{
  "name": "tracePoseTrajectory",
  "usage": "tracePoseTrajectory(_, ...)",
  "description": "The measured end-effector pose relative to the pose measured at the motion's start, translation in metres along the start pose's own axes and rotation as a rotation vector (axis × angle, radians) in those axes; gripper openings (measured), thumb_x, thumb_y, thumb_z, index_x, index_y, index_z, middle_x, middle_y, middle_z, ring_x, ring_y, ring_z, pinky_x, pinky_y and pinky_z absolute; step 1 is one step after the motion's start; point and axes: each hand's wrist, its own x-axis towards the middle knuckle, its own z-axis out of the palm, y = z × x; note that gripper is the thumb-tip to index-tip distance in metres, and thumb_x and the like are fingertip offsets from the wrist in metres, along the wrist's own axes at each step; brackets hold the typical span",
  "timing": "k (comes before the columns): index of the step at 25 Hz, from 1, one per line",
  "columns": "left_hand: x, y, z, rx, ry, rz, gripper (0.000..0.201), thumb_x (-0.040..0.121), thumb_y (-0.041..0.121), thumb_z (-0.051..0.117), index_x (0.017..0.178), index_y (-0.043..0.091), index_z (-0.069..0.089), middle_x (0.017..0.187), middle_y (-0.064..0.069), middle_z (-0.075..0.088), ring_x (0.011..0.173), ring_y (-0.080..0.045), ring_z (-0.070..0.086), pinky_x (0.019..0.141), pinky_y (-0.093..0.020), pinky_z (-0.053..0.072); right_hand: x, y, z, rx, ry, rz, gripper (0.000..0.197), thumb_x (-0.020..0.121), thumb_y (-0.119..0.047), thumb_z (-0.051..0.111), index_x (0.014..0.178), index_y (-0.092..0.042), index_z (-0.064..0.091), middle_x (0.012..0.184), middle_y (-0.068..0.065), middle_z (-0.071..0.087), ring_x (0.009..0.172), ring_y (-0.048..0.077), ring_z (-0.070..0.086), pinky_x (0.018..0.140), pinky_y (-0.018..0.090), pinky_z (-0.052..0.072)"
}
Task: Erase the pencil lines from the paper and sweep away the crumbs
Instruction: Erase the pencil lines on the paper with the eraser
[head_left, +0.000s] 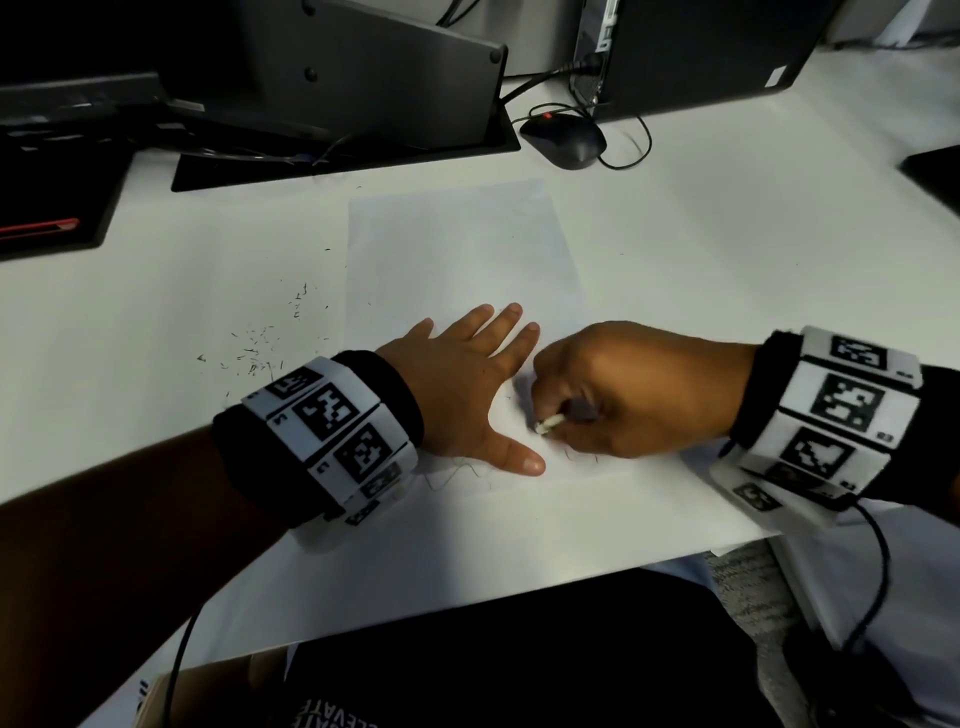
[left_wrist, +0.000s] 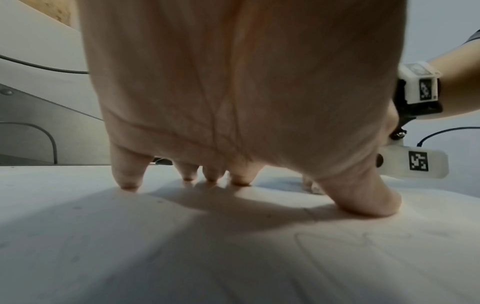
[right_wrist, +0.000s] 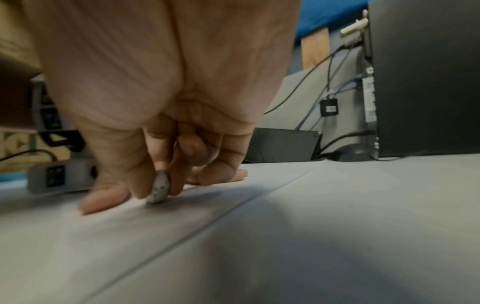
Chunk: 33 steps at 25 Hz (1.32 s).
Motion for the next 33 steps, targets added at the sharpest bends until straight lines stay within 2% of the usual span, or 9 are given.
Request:
tracePoseTrajectory(4, 0.001, 0.001, -0.001, 0.02, -0.001, 0.003, 0.124, 0.068, 0.091, 0.042, 0.156, 0.027, -0.016, 0.162, 0.003, -0.026, 0.151, -0.017, -0.019, 0.121, -0.055, 0.005, 0.006, 0.012, -0.01, -0.03, 0.151, 0.099, 0.015, 0.082, -0.022, 0.066, 0.095, -0.026, 0.073, 0.088, -0.008, 0.066, 0.073, 0.012, 0.058, 0.066, 0.025, 0.043)
tracePoseTrajectory(9, -0.001, -0.001, -0.002, 0.017, 0.002, 0.012, 0.123, 0.069, 0.09, 0.043, 0.156, 0.028, -0.018, 0.162, 0.004, -0.027, 0.151, -0.018, -0.019, 0.121, -0.054, 0.005, -0.002, -0.002, -0.002, 0.024, -0.002, 0.015, 0.011, 0.085, -0.025, 0.064, 0.092, -0.025, 0.073, 0.083, -0.012, 0.066, 0.066, 0.001, 0.054, 0.064, 0.015, 0.042)
tracePoseTrajectory(14, -0.005, 0.0, -0.006, 0.029, -0.007, -0.018, 0.128, 0.069, 0.087, 0.048, 0.157, 0.018, -0.015, 0.164, 0.0, -0.023, 0.151, -0.016, -0.015, 0.123, -0.051, 0.009, 0.009, 0.025, -0.008, 0.038, 0.211, 0.132, 0.009, 0.086, -0.025, 0.068, 0.092, -0.022, 0.073, 0.082, -0.015, 0.06, 0.066, -0.007, 0.049, 0.064, 0.018, 0.037)
tracePoseTrajectory(16, -0.003, 0.001, -0.009, -0.006, 0.013, -0.019, 0.127, 0.071, 0.084, 0.053, 0.158, 0.014, -0.009, 0.165, -0.003, -0.017, 0.152, -0.014, -0.01, 0.123, -0.045, 0.013, 0.011, 0.023, -0.006, 0.01, 0.167, 0.123, 0.008, 0.085, -0.022, 0.069, 0.092, -0.022, 0.073, 0.079, -0.017, 0.054, 0.066, -0.005, 0.048, 0.063, 0.015, 0.036)
tracePoseTrajectory(19, 0.006, 0.005, -0.007, -0.074, 0.088, 0.056, 0.118, 0.069, 0.085, 0.055, 0.158, 0.025, 0.005, 0.166, 0.002, -0.003, 0.152, -0.014, 0.001, 0.121, -0.047, 0.019, 0.014, 0.019, -0.011, -0.007, 0.147, 0.136, 0.011, 0.083, -0.02, 0.07, 0.093, -0.021, 0.074, 0.081, -0.016, 0.054, 0.069, -0.001, 0.048, 0.065, 0.019, 0.038)
tracePoseTrajectory(25, 0.008, 0.007, -0.004, -0.042, 0.03, 0.033, 0.11, 0.069, 0.087, 0.048, 0.158, 0.032, 0.014, 0.165, 0.004, -0.02, 0.151, -0.016, -0.016, 0.123, -0.049, 0.006, 0.004, -0.002, -0.001, -0.138, 0.04, -0.013, 0.013, 0.084, -0.021, 0.061, 0.092, -0.023, 0.071, 0.098, -0.01, 0.065, 0.083, 0.013, 0.06, 0.069, 0.023, 0.041)
tracePoseTrajectory(27, 0.008, 0.007, -0.004, -0.047, 0.021, 0.038, 0.114, 0.069, 0.088, 0.048, 0.159, 0.031, 0.006, 0.164, 0.002, -0.022, 0.151, -0.016, -0.017, 0.123, -0.049, 0.004, 0.001, -0.005, -0.001, -0.13, -0.026, -0.044, 0.013, 0.085, -0.022, 0.061, 0.091, -0.025, 0.072, 0.097, -0.011, 0.065, 0.081, 0.011, 0.059, 0.069, 0.024, 0.044)
tracePoseTrajectory(31, 0.008, 0.007, -0.002, -0.046, 0.039, 0.022, 0.123, 0.067, 0.089, 0.048, 0.159, 0.027, -0.005, 0.164, 0.003, -0.021, 0.151, -0.016, -0.015, 0.123, -0.049, 0.005, 0.005, 0.009, -0.011, -0.103, 0.107, 0.083, 0.015, 0.082, -0.022, 0.065, 0.094, -0.023, 0.073, 0.09, -0.011, 0.061, 0.078, 0.014, 0.059, 0.067, 0.024, 0.042)
tracePoseTrajectory(33, 0.007, 0.007, -0.002, -0.045, 0.035, 0.021, 0.122, 0.068, 0.088, 0.049, 0.159, 0.027, -0.007, 0.164, 0.003, -0.022, 0.151, -0.015, -0.016, 0.123, -0.048, 0.004, 0.002, 0.001, -0.004, -0.131, 0.033, 0.022, 0.015, 0.082, -0.024, 0.062, 0.093, -0.023, 0.072, 0.092, -0.01, 0.064, 0.075, 0.011, 0.056, 0.067, 0.023, 0.042)
